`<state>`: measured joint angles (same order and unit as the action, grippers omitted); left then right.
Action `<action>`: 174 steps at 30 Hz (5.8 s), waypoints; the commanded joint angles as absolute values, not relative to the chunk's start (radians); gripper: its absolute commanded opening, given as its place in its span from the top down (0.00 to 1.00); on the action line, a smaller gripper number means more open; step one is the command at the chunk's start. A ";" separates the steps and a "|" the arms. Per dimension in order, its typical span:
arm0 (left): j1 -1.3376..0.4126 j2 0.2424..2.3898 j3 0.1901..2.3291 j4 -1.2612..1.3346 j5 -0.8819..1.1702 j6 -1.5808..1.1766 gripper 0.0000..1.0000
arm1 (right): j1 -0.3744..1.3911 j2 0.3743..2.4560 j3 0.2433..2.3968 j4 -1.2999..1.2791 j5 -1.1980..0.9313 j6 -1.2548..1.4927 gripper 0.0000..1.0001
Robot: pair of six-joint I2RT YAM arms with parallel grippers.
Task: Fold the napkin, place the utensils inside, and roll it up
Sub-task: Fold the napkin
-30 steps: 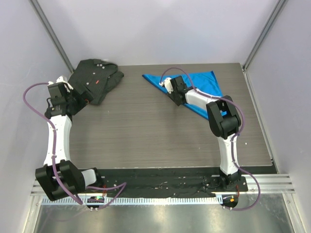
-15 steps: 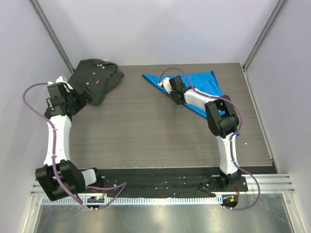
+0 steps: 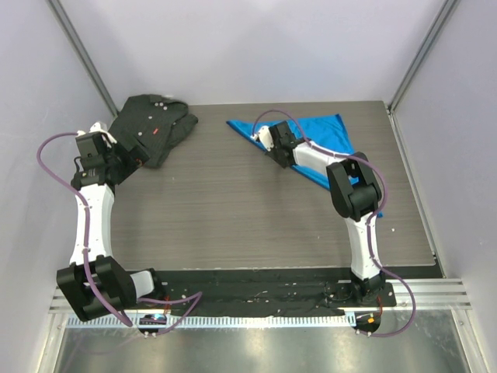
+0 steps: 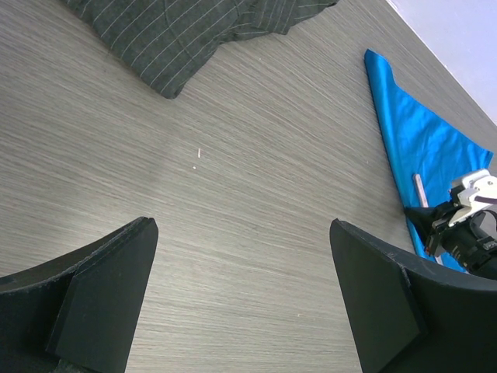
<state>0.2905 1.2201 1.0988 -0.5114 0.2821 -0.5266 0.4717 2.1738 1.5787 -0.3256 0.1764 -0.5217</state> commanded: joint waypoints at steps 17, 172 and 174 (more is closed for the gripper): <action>0.298 1.216 1.089 -0.460 0.299 -0.546 0.00 | 0.805 2.076 1.387 -0.426 0.175 -0.313 0.99; 0.296 1.270 1.062 -0.446 0.282 -0.578 0.00 | 0.939 1.813 1.292 -0.313 0.359 0.815 0.99; 0.298 1.272 1.060 -0.446 0.284 -0.580 0.00 | 0.946 1.835 1.304 -0.311 0.350 0.808 0.99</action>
<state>0.2901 1.2663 1.0576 -0.4828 0.2729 -0.5709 0.9310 1.8156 1.2472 -0.3599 0.3542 0.8322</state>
